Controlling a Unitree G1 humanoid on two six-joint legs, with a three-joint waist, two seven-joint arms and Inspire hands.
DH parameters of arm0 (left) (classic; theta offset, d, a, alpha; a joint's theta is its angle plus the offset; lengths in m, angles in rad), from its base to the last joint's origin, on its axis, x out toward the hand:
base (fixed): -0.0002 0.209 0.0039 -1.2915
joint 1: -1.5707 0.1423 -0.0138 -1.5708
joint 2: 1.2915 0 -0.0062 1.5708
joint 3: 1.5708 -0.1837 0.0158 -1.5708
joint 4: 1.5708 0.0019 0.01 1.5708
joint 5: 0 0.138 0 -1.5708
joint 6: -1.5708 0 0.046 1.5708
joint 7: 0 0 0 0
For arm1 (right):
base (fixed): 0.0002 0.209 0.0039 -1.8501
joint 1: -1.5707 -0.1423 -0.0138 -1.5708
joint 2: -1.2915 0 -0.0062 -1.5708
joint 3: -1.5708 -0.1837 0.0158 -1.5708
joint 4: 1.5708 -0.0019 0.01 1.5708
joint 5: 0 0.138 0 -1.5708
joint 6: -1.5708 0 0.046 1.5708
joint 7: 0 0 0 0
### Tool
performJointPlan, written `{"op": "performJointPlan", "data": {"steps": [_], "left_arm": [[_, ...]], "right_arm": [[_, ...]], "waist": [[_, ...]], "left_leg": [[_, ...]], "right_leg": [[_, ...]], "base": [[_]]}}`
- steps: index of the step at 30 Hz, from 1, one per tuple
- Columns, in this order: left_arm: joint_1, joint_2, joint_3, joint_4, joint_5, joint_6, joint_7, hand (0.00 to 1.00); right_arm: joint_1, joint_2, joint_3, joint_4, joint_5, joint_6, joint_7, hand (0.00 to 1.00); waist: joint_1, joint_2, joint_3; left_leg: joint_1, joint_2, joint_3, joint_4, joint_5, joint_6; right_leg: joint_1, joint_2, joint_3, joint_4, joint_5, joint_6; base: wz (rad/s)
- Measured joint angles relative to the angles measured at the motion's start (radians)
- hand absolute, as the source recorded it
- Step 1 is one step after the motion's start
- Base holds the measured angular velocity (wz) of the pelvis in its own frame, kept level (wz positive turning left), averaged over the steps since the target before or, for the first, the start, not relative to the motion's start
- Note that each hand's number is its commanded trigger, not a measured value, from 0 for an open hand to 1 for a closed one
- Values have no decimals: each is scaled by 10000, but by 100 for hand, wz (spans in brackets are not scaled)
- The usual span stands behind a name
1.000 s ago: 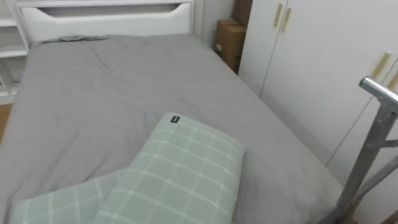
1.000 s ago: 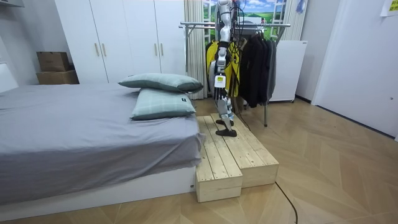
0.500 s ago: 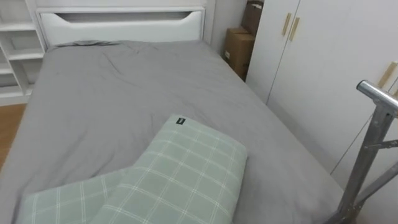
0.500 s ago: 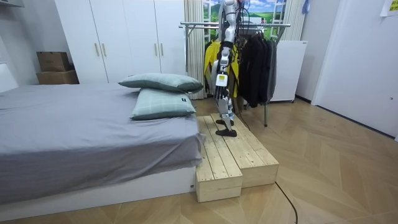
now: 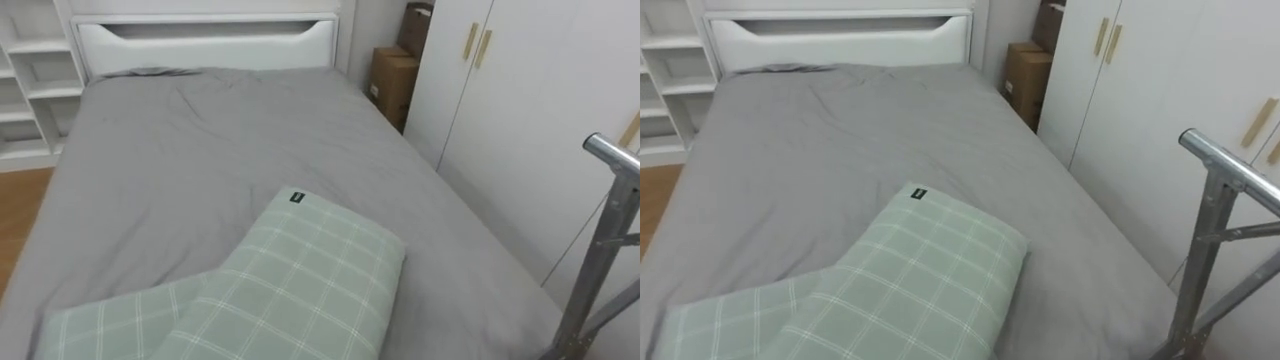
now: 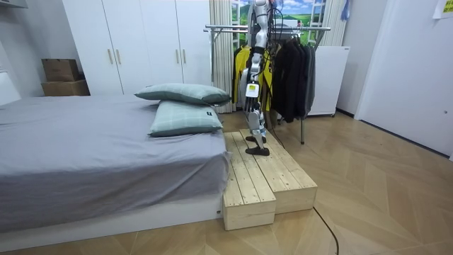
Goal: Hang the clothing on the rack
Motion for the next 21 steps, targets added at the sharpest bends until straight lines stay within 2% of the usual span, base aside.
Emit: {"op": "performJointPlan", "data": {"steps": [6, 11, 21], "left_arm": [[-46, -54, -119, 4, 4, 7, 7, 0], [44, -218, -119, 6, -16, 114, -46, 0], [128, -253, -119, 6, -12, 113, -224, 0]], "right_arm": [[12, -4, 29, -20, 33, 8, 4, 0], [15, -4, 45, -37, 158, 12, -4, 0], [68, -7, 137, -35, 479, 13, 3, 0]], "waist": [[-31, 111, 37], [-14, 155, 63], [-24, 162, 75]], "left_leg": [[28, 6, -15, -66, 21, -29], [30, 4, -32, -64, 22, -30], [29, 7, -33, -64, 26, -38]], "right_leg": [[5, 10, -3, -4, 0, 0], [12, 12, -14, -3, 0, 1], [9, 19, 5, -3, -1, 1]], "base": [[0], [0], [0]]}}
